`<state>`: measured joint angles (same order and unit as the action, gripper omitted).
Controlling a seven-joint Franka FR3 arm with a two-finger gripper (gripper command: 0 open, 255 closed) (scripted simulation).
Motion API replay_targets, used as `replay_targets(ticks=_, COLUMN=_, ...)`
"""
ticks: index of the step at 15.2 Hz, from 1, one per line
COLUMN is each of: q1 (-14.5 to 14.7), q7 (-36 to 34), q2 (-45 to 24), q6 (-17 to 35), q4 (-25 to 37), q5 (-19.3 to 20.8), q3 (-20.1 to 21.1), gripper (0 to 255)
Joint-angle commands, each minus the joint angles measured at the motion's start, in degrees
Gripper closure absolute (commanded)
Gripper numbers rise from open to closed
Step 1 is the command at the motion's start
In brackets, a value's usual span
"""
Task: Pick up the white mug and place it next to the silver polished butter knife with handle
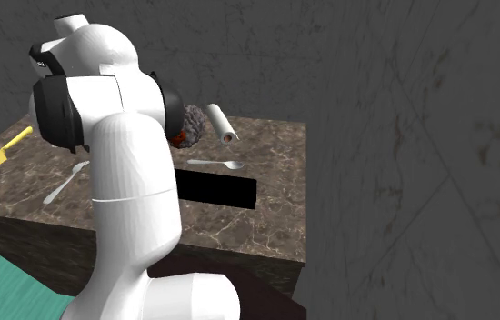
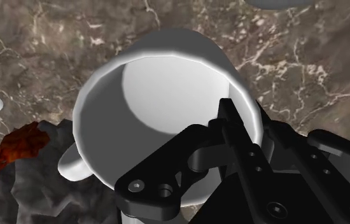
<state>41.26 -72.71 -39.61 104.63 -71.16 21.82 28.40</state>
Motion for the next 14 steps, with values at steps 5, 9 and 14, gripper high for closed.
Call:
replay_targets(ticks=5, q1=-0.25, q7=-0.71, q2=-1.20, q6=3.81, q4=-2.77, q5=0.69, q3=-0.43, gripper=255)
replay_targets(ticks=9, q1=-0.28, q7=-0.91, q2=-1.60, q6=4.82, q4=-3.43, q5=0.91, q3=-0.57, gripper=255)
replay_targets(ticks=14, q1=-0.28, q7=-0.91, q2=-1.60, q6=4.82, q4=-3.43, q5=0.91, q3=-0.57, gripper=255)
